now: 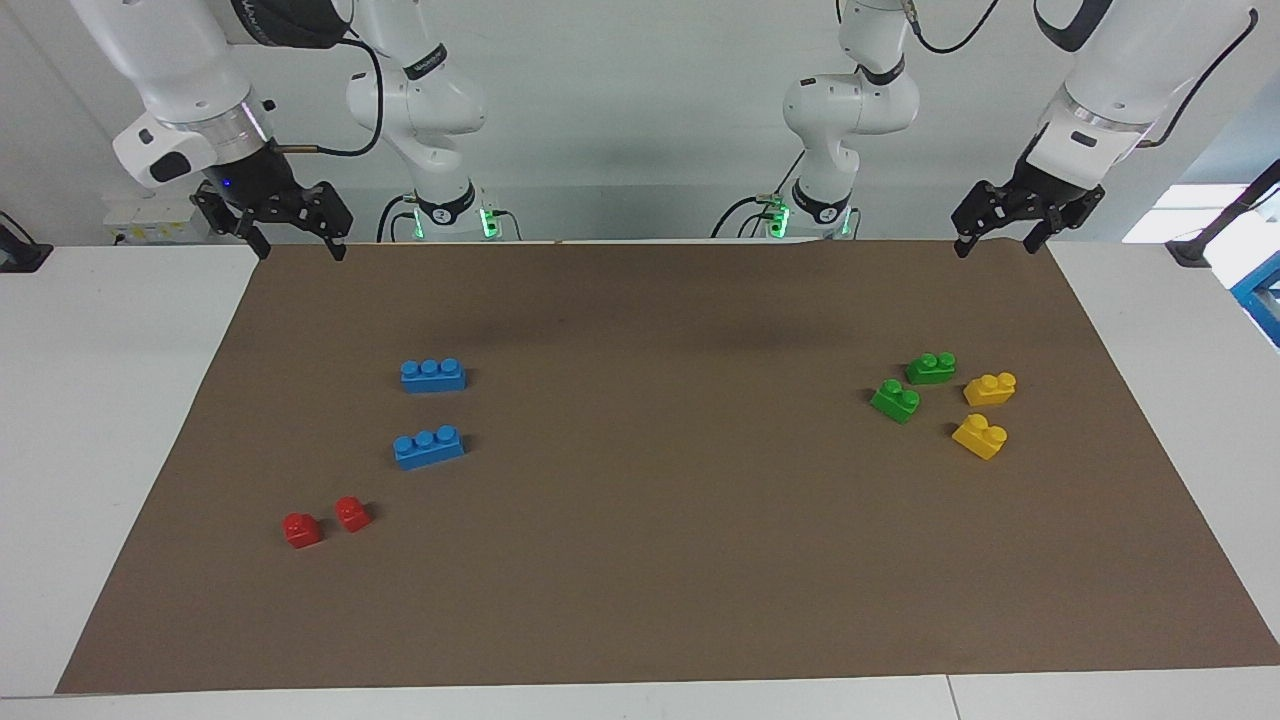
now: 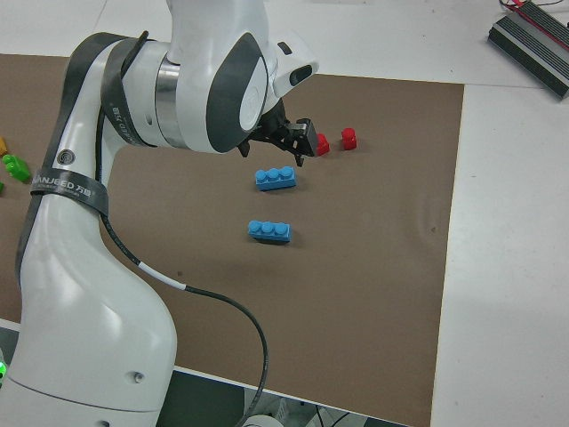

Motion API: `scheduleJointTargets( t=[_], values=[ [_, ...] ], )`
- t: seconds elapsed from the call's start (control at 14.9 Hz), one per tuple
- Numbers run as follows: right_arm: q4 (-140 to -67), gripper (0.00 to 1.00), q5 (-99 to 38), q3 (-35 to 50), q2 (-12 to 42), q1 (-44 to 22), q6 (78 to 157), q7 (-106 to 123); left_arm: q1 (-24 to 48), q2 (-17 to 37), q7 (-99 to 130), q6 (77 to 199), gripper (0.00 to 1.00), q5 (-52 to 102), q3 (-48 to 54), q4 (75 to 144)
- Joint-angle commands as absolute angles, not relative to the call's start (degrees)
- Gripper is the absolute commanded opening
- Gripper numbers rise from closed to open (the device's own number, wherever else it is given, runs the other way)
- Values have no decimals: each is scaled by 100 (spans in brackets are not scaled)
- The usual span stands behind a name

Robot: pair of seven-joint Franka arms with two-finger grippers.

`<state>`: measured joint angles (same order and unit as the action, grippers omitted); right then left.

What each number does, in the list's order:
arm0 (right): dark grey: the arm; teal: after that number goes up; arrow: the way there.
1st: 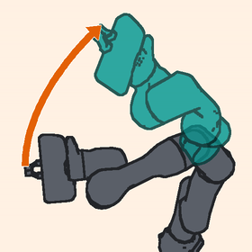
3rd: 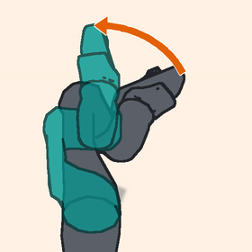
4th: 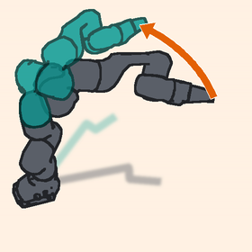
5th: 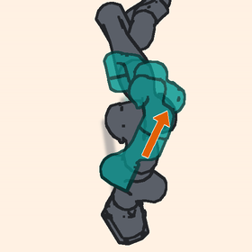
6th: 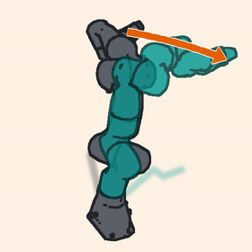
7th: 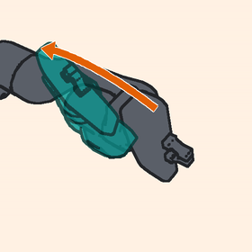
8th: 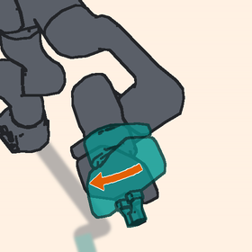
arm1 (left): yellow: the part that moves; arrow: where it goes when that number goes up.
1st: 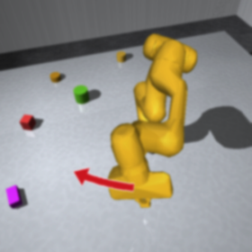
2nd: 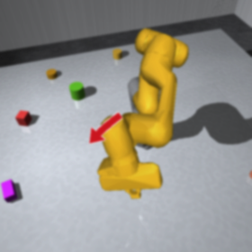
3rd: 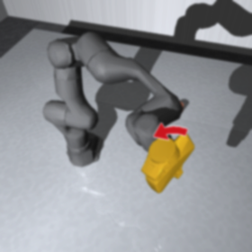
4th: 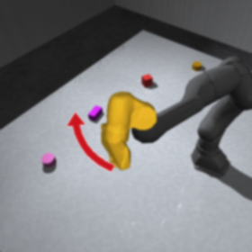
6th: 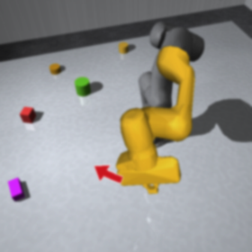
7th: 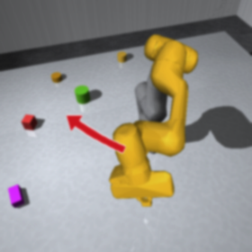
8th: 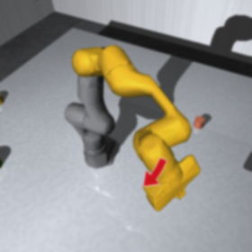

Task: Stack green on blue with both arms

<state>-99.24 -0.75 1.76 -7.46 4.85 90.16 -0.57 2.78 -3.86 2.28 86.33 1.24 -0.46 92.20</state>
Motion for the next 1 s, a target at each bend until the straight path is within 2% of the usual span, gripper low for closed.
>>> scheduleJointTargets(
  t=[0.0,0.94],
  values=[
    [-10090,100,53,220,-870,554,9149,175,360,-457,220,8587,100,176,-97,9229],
    [-10143,100,27,228,-1037,589,9132,290,360,-545,290,8657,100,167,-105,9395]
  ],
)
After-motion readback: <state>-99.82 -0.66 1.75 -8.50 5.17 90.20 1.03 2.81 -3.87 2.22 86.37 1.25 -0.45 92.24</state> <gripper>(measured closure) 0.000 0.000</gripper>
